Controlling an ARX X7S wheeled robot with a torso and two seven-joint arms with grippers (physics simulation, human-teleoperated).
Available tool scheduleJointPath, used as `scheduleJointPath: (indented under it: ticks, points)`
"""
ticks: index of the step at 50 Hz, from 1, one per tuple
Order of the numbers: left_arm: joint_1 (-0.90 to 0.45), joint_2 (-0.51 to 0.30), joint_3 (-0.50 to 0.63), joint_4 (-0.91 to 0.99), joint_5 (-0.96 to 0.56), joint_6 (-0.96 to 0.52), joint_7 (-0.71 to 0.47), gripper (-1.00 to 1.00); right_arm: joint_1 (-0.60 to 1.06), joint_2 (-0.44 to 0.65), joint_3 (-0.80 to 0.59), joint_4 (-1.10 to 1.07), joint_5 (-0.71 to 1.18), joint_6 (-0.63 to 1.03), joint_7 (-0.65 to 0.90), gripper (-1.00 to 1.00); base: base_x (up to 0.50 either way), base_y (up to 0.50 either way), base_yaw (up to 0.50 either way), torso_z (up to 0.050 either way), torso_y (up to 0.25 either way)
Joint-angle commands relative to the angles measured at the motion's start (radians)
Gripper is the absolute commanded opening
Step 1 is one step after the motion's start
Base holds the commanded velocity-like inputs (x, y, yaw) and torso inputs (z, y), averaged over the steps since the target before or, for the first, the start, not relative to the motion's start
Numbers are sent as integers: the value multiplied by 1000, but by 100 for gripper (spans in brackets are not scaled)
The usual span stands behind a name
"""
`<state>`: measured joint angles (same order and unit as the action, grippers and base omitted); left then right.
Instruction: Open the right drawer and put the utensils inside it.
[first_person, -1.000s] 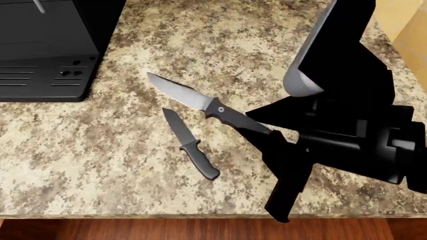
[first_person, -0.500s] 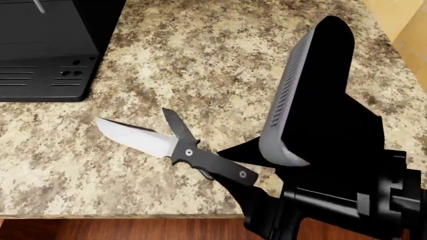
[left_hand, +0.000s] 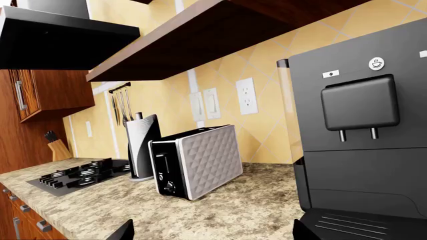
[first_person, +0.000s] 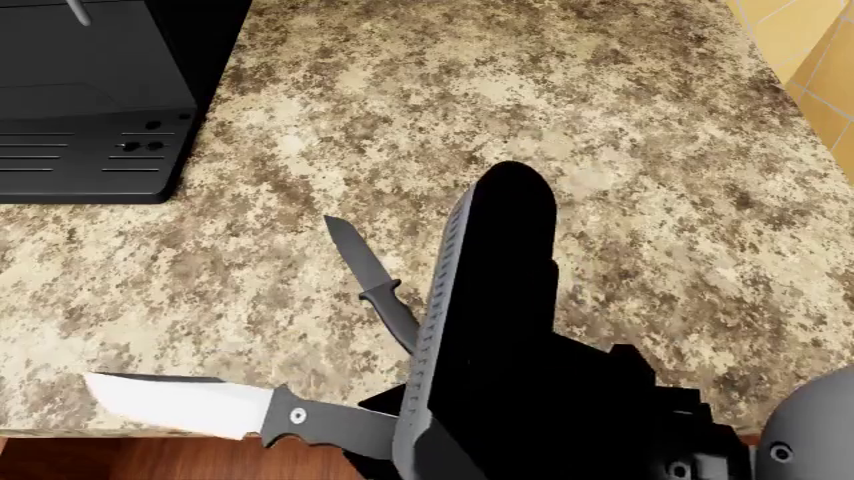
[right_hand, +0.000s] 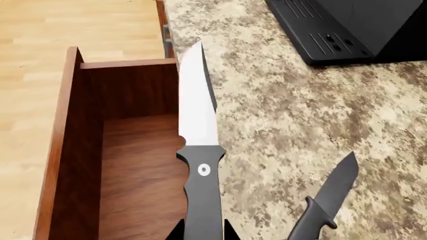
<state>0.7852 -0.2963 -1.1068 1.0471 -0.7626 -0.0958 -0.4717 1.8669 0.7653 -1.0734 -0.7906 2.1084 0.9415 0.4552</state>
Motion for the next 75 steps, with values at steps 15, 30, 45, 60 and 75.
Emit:
scheduleJointPath:
  ticks: [15,30,45,60,75]
  points:
    - [0,8,-2,0,-1,0,4,100,-51,-184,-56,-38,-18,-33,42,-100,0,0,0,0,0]
    - [0,4,8,0,6,1,-2,100,-98,-172,-70,-33,-59,-18,25,-100,0,0,0,0,0]
    - [0,8,7,0,5,1,0,100,-125,-190,-93,-29,-79,-5,24,-100,0,0,0,0,0]
    - [0,8,11,0,9,2,2,100,-121,-192,-96,-32,-75,-2,35,-100,0,0,0,0,0]
    - [0,2,16,0,10,1,-5,100,-119,-186,-93,-39,-71,-3,38,100,0,0,0,0,0]
